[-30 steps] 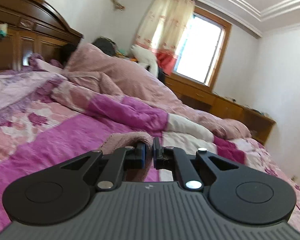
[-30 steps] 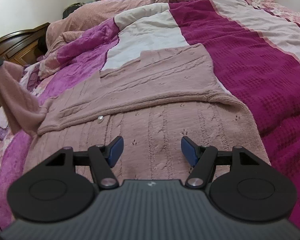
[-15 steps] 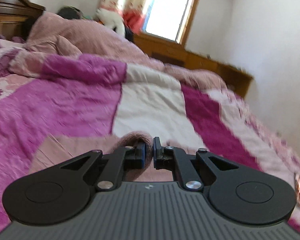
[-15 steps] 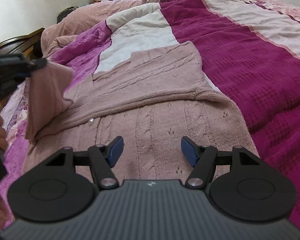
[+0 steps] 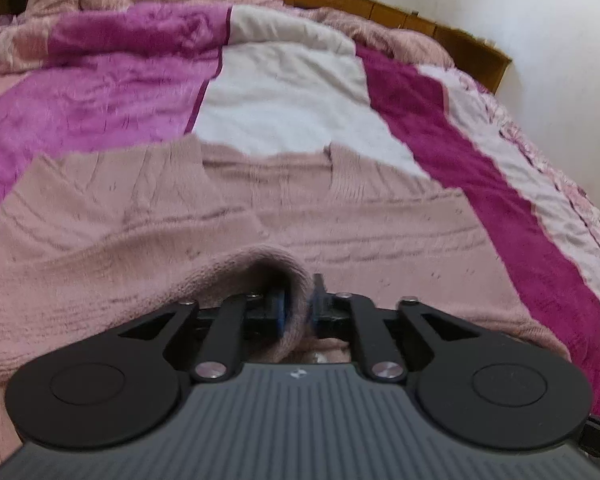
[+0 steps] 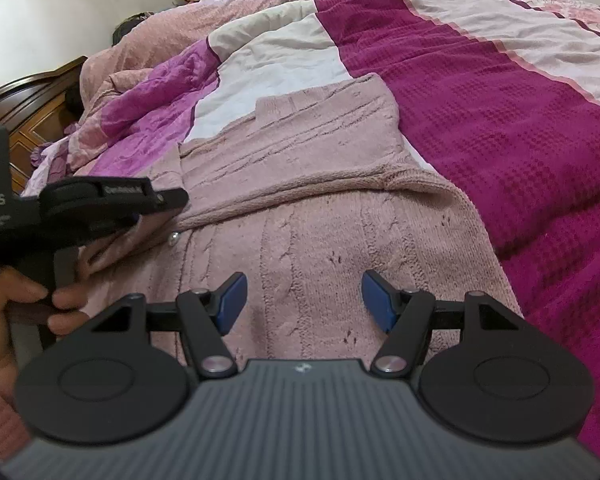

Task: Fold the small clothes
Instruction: 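Carry the sleeve with the left tool across the folded body, then lay the sleeve down over the body and open the left tool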

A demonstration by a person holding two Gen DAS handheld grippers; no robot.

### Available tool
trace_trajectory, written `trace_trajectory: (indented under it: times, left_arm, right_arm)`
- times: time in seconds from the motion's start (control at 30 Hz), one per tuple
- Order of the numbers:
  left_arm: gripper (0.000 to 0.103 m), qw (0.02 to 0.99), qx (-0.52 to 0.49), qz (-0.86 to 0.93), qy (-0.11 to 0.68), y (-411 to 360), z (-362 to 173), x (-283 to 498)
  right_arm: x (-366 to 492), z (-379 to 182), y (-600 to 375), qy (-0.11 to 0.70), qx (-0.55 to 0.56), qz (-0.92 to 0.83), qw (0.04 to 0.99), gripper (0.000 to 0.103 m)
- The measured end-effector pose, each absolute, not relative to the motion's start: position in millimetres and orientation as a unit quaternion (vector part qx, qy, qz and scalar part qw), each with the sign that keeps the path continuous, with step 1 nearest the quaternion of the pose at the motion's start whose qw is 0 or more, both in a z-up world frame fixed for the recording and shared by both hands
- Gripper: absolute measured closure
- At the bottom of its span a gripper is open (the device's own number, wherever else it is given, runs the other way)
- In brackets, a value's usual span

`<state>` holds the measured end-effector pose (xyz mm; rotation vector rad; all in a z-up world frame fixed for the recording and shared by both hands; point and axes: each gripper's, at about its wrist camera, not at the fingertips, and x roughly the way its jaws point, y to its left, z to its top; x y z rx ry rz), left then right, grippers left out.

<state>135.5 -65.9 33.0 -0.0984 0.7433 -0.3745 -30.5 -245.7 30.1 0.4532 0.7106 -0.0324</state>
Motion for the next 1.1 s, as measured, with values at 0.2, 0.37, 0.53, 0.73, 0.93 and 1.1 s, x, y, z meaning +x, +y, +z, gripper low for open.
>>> trace_trajectory:
  times: [0.2,0.37,0.53,0.73,0.93,1.1]
  left_arm:
    - [0.048,0.906,-0.048,-0.194,0.372,-61,45,122]
    - [0.046,0.902,-0.042,-0.187,0.387,-50,55,103]
    - [0.043,0.898,-0.048,-0.178,0.399,-29,63,84]
    - [0.043,0.906,-0.029,-0.146,0.396,-4,70,63]
    - [0.042,0.911,-0.033,-0.107,0.397,27,72,53]
    - [0.042,0.914,-0.026,-0.078,0.396,46,73,49]
  right_arm:
    - [-31,30,-246,0.345,0.22,-0.016,0.912,0.038]
    - [-30,30,-246,0.345,0.218,-0.016,0.913,0.037]
    - [-30,31,-242,0.346,0.215,-0.013,0.913,0.036]
    - [-32,35,-234,0.345,0.207,-0.006,0.915,0.035]
    - [-29,42,-222,0.344,0.193,0.007,0.919,0.035]
    - [-23,51,-207,0.34,0.17,0.028,0.925,0.035]
